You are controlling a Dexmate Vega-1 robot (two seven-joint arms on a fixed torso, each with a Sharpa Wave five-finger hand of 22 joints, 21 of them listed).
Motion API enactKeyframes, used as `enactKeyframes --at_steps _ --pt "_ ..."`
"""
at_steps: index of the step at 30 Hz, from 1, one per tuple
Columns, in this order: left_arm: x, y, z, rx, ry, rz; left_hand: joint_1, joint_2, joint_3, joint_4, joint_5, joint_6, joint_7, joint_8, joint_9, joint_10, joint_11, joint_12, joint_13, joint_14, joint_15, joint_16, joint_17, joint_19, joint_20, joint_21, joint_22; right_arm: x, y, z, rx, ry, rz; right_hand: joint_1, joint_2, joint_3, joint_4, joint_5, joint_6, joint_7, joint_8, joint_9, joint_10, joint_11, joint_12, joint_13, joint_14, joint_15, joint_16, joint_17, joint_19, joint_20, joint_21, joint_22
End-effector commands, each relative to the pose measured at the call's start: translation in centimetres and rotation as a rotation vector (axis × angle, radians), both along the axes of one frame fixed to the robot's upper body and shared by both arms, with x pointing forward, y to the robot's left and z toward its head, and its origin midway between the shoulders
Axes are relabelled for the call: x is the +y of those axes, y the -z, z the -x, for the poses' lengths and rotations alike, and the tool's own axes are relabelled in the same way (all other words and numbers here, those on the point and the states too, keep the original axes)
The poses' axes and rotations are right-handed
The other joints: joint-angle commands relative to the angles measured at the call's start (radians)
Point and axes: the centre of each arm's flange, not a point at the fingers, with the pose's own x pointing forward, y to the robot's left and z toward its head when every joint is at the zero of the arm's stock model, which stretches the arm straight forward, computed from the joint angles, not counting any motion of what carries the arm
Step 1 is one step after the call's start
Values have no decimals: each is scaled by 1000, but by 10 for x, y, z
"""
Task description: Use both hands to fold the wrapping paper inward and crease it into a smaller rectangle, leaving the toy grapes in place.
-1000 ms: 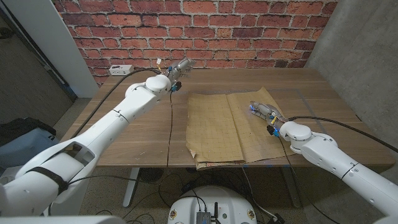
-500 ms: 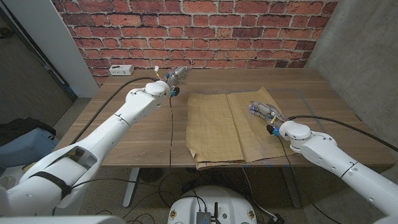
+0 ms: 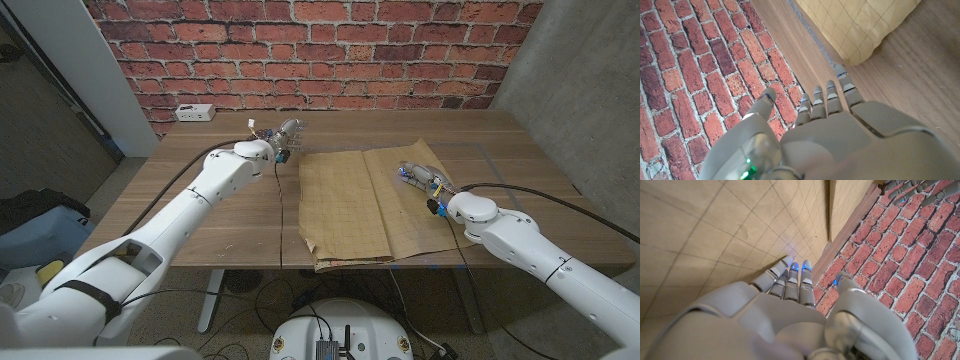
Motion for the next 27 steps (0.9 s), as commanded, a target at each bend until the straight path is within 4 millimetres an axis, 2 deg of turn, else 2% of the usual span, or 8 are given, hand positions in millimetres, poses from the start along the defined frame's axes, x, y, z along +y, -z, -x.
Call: enactKeyframes --at_steps 1,5,12,18,27 --pt "-2 6 2 -49 -69 4 -8 4 -4 3 4 -10 1 3 1 -21 8 7 0 -25 4 -3 0 -33 2 -16 3 0 -4 -3 3 4 1 -4 0 5 -2 1 8 -1 -3 3 4 5 -3 2 12 13 -1 5 14 25 -2 0" --pt "-1 -2 11 -163 -148 -13 -2 14 0 -1 7 -26 -4 6 1 -44 4 10 0 -51 -7 -3 -2 -77 0 -43 3 0 -4 -6 6 2 3 -4 0 6 -2 1 8 -1 -3 3 3 5 -4 2 12 13 -1 5 14 24 -2 0" --pt "0 -9 18 -194 -212 -49 2 16 1 -5 9 -20 -12 11 0 -44 -10 14 -1 -59 -13 -2 -4 -86 0 -50 4 1 -6 -8 5 4 1 -5 1 6 -3 1 8 0 -3 3 4 5 -4 2 11 13 -1 5 14 23 -2 0" --pt "3 3 4 -56 -129 -9 2 13 -2 -6 8 -28 -12 9 0 -50 -1 14 -1 -59 -4 1 -4 -81 -1 -51 4 1 -7 -8 2 4 5 -5 0 6 -4 0 8 -1 -3 3 4 5 -5 2 12 13 -1 5 15 24 -3 0" --pt "2 21 -14 46 -38 72 -5 13 -7 -1 8 -33 -4 10 0 -43 10 21 -1 -45 1 9 -2 -61 -3 -48 5 -1 -9 -6 3 12 2 -7 0 6 -5 0 8 0 -3 3 4 4 -5 2 11 13 -2 6 14 24 -3 0"
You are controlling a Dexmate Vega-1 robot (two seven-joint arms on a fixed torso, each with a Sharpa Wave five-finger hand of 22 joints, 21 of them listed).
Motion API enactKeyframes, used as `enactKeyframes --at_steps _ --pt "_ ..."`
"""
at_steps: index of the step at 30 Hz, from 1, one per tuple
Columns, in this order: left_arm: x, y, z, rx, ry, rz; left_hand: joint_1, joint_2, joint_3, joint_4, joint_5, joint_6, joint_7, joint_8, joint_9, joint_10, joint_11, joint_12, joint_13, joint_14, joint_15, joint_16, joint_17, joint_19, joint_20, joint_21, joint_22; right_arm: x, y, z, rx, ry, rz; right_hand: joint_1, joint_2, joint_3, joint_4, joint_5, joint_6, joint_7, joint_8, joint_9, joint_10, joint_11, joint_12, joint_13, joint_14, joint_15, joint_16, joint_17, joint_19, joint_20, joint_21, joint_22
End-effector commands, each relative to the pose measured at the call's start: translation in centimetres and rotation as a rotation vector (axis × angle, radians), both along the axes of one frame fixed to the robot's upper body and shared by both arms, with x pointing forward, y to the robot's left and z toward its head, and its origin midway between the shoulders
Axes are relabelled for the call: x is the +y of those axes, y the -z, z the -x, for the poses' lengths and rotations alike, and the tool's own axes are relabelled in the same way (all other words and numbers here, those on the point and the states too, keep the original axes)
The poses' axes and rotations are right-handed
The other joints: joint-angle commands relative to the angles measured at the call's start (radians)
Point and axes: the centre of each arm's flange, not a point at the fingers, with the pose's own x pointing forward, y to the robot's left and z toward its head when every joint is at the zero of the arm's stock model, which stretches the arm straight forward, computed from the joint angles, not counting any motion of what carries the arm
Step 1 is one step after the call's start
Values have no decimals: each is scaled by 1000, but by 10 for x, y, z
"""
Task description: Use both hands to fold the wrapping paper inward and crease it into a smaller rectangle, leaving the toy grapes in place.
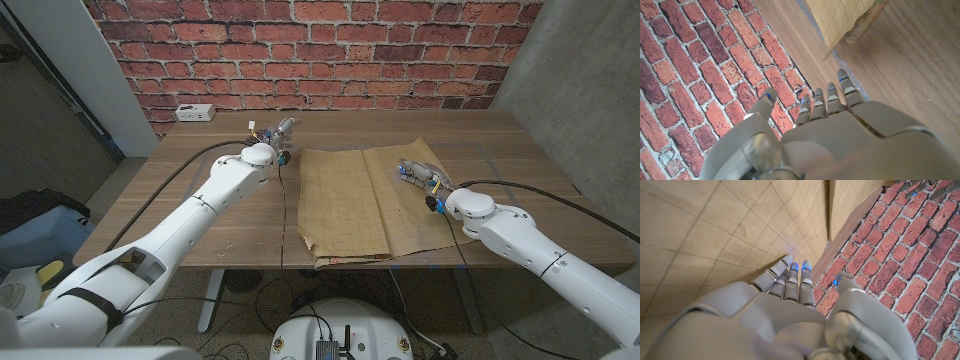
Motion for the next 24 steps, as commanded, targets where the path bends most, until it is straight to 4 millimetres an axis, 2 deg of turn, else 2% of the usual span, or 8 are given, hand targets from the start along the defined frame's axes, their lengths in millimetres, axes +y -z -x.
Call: enactKeyframes --at_steps 1,6,10,15,18,20,24 --pt "-1 18 -19 108 112 88 -6 5 -2 4 8 -6 2 6 0 6 12 9 4 6 7 11 3 13 0 4 5 -2 -3 2 1 10 -2 -7 0 6 -4 0 8 0 0 3 3 4 -5 3 5 6 -1 1 4 14 -1 1" --pt "-5 22 -25 109 235 141 -9 12 0 8 8 -16 5 8 0 18 17 18 3 57 -4 25 2 90 -6 25 7 -2 -2 2 1 8 0 -7 0 6 -6 0 8 0 0 3 5 4 -5 3 5 6 -1 1 5 14 -1 1" --pt "-7 25 -24 133 281 166 -3 13 7 3 9 -22 4 10 -1 35 19 25 3 101 -21 30 -1 177 -7 49 6 -1 -2 2 -4 7 1 -7 0 7 -6 0 8 -1 0 3 5 5 -5 3 5 6 -1 1 5 14 -1 1" --pt "-8 30 -22 142 322 190 -3 11 16 3 9 -27 5 12 -1 57 16 31 2 193 -42 41 0 308 -13 82 3 -2 -2 3 -5 7 1 -8 -1 7 -7 0 9 -1 0 3 6 5 -5 3 5 6 -2 1 4 14 -1 1" --pt "-9 31 -20 153 357 204 -2 11 21 1 10 -29 5 12 -1 60 17 30 2 222 -53 45 0 347 -18 92 2 -1 -1 3 -5 4 2 -8 -1 7 -7 0 9 -1 0 3 6 4 -5 3 5 6 -2 1 4 14 -1 1" --pt "-9 32 -18 184 382 205 -1 7 24 -1 10 -53 4 5 -1 64 19 30 2 235 -47 42 -1 375 -18 98 1 -1 -2 3 -7 4 1 -9 0 7 -7 0 9 -1 0 3 6 4 -5 3 5 6 -2 1 4 14 -1 1" --pt "-11 37 -12 267 429 173 -5 -10 20 -6 8 -110 -4 -9 -1 69 33 29 1 242 -42 34 -2 383 -19 93 0 -1 -2 5 -10 7 -1 -9 0 7 -7 -1 9 -1 0 3 6 3 -5 3 6 6 -2 1 5 14 -1 1"
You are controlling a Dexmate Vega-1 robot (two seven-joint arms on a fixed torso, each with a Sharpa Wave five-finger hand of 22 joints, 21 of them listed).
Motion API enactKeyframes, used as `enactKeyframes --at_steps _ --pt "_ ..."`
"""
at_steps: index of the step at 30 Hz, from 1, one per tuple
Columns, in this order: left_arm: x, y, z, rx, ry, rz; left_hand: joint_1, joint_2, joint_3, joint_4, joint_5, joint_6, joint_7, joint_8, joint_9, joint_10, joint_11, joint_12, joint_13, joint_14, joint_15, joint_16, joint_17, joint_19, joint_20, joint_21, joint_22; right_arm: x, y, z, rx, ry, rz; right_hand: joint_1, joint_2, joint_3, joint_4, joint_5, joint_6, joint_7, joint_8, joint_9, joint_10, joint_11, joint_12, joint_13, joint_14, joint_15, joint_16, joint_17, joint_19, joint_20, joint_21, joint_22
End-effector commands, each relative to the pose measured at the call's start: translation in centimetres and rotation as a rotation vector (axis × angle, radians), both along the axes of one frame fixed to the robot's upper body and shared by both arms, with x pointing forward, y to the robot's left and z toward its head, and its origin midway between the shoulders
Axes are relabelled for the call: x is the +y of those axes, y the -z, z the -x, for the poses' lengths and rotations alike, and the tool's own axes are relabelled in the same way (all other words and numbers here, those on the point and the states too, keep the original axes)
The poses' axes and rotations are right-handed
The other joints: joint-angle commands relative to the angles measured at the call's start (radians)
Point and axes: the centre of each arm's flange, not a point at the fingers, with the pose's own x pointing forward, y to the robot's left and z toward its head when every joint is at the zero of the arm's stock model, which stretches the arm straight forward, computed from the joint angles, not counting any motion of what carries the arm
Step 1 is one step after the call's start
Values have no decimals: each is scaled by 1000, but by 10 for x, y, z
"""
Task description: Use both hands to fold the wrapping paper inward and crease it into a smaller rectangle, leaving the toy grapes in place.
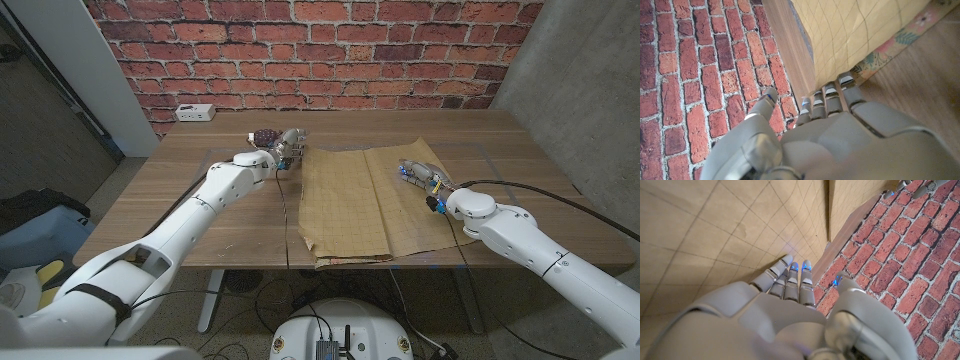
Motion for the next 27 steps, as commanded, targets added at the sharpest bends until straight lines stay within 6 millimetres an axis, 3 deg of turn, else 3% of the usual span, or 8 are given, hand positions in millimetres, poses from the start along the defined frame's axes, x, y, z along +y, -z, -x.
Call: enactKeyframes --at_steps 1,5,9,12,16,22,24,27 --pt "-7 15 12 142 193 2 1 -29 -2 -7 0 -66 -3 -13 -2 7 15 2 1 13 0 -8 1 17 -1 2 2 0 -1 3 -11 2 -1 -10 0 3 -3 -1 9 -1 0 3 6 4 -5 3 6 6 -1 2 5 14 -3 1" --pt "-8 22 14 172 243 25 3 -53 -9 -20 -2 -110 -6 -14 -3 17 18 3 0 19 -2 -14 -1 22 0 -4 1 0 1 6 -11 2 -1 -10 0 3 -3 -1 8 -2 0 3 7 4 -5 3 6 6 -2 2 5 14 -3 1" --pt "-10 28 17 216 278 17 40 -70 -3 -42 -1 -114 -6 1 -5 65 -8 14 -2 55 -23 -12 -3 48 -7 -7 0 1 2 8 -13 3 -4 -10 0 3 -4 -1 8 0 0 3 6 4 -6 3 6 6 -2 2 5 14 -3 1" --pt "-12 32 18 255 305 -20 92 -81 7 -52 2 -74 20 20 -5 110 -23 22 -5 93 -38 -9 -4 93 -16 -2 0 1 2 9 -19 2 -1 -11 0 3 -3 -1 9 -1 0 3 6 5 -6 3 5 6 -2 2 5 14 -3 1" --pt "-17 35 20 287 333 -71 233 -128 5 -51 4 131 76 77 -1 279 -56 54 -8 211 -85 2 -3 204 -53 8 1 1 3 11 -17 1 -2 -11 0 4 -4 -1 8 -1 0 3 6 5 -6 3 6 6 -2 2 5 13 -3 1" --pt "-23 35 27 300 365 -131 352 -141 -9 -41 10 340 79 122 6 437 -100 77 -8 371 -153 29 1 307 -115 29 6 1 5 13 -11 0 -3 -12 0 4 -5 -1 7 -1 -1 3 7 5 -6 3 5 6 -2 2 5 13 -4 1" --pt "-23 33 29 295 333 -145 404 -122 4 -38 21 467 89 153 15 523 -144 97 -6 460 -188 41 1 333 -139 42 11 1 6 14 -13 -2 -1 -12 0 4 -5 -1 7 -1 0 3 7 5 -6 3 6 5 -2 2 5 13 -3 1" --pt "-20 31 31 298 286 -170 459 -67 32 -37 36 628 70 204 38 677 -195 137 -4 584 -242 63 2 405 -197 90 20 1 7 16 -16 1 0 -12 0 5 -5 -1 8 -1 0 3 8 5 -6 3 7 5 -1 2 5 13 -4 1"
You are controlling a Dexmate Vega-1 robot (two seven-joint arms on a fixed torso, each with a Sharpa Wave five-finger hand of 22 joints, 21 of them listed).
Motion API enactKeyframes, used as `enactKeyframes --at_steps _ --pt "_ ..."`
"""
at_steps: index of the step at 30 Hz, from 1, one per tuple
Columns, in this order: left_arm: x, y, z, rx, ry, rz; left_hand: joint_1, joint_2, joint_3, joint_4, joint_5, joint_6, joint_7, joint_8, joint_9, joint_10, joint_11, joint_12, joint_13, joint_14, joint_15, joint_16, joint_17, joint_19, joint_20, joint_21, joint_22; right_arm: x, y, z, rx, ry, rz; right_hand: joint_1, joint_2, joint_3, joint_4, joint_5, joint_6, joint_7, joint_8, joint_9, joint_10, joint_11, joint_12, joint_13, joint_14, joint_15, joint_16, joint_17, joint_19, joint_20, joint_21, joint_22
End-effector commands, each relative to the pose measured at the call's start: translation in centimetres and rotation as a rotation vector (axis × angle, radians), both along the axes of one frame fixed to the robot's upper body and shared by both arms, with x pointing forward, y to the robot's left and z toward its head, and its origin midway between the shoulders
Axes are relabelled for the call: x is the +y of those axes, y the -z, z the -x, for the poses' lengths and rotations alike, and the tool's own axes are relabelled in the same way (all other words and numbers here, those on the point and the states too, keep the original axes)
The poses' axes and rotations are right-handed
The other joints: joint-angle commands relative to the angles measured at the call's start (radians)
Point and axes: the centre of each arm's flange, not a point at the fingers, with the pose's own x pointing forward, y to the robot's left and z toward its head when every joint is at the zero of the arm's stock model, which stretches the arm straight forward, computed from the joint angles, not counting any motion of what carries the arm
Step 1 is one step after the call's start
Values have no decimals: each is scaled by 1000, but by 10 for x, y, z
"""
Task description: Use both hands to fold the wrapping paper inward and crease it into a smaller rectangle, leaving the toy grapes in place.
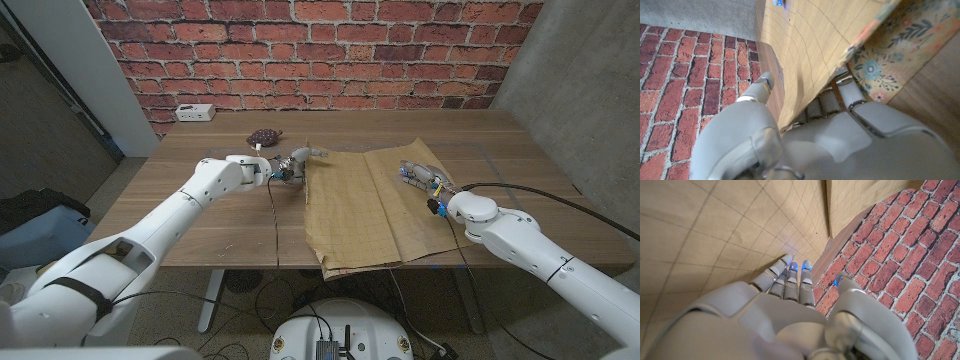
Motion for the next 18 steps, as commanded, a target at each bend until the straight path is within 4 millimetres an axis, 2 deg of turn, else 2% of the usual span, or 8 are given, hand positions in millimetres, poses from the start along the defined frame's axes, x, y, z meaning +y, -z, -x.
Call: enactKeyframes --at_steps 1,3,5,6,8,10,12,18 --pt "-1 1 11 25 -25 -99 86 73 43 4 24 253 -11 83 38 225 -74 59 6 199 -67 39 6 85 -61 62 15 0 3 6 -4 1 -2 -4 1 5 -5 -1 8 -1 0 3 5 3 0 3 3 2 -1 0 1 8 -3 1" --pt "-1 1 11 17 -27 -103 112 114 62 5 30 374 -40 131 66 348 -109 90 9 304 -95 61 6 109 -87 99 22 0 3 8 -8 2 1 -4 1 5 -5 -1 8 -1 0 3 5 3 0 3 3 2 -1 0 1 8 -3 1" --pt "-1 1 11 6 -35 -100 119 123 65 6 32 402 -50 147 79 397 -125 101 12 358 -112 76 9 130 -104 120 25 0 3 10 -10 4 2 -5 0 5 -6 -1 8 -1 0 3 6 3 0 3 3 1 -1 0 1 8 -4 1" --pt "-1 1 11 1 -42 -95 120 126 65 8 33 406 -48 151 84 407 -117 104 17 377 -116 82 11 131 -108 125 26 1 3 11 -10 5 2 -5 1 5 -6 -1 8 -1 0 3 6 2 0 3 3 1 -1 0 1 8 -4 1" --pt "0 0 12 -17 -60 -65 122 134 63 11 34 411 -53 158 91 426 -130 111 24 402 -127 93 16 132 -112 132 27 1 3 13 -10 7 1 -5 0 5 -6 -1 9 0 0 3 5 4 -1 3 3 2 -1 0 1 7 -4 1" --pt "2 -2 13 -37 -91 -34 123 142 62 16 35 405 -50 161 98 437 -130 114 30 408 -129 96 20 134 -119 138 29 1 3 14 -12 7 1 -4 0 5 -7 -1 8 -1 0 3 5 4 -1 3 4 2 -1 -1 1 8 -4 1" --pt "6 -4 15 -49 -131 2 123 143 62 18 37 408 -46 167 104 449 -142 118 35 419 -129 99 20 141 -125 146 30 0 3 16 -13 9 1 -3 0 6 -8 0 8 -2 0 3 5 2 -1 3 4 1 -2 -1 1 8 -4 1" --pt "22 -11 20 -66 -239 76 121 143 68 25 48 409 -42 188 129 474 -139 126 52 462 -140 104 14 166 -141 174 32 -4 1 25 -41 24 -13 0 -1 8 -12 0 9 -2 0 3 5 1 -1 3 4 1 -2 -2 1 8 -4 1"
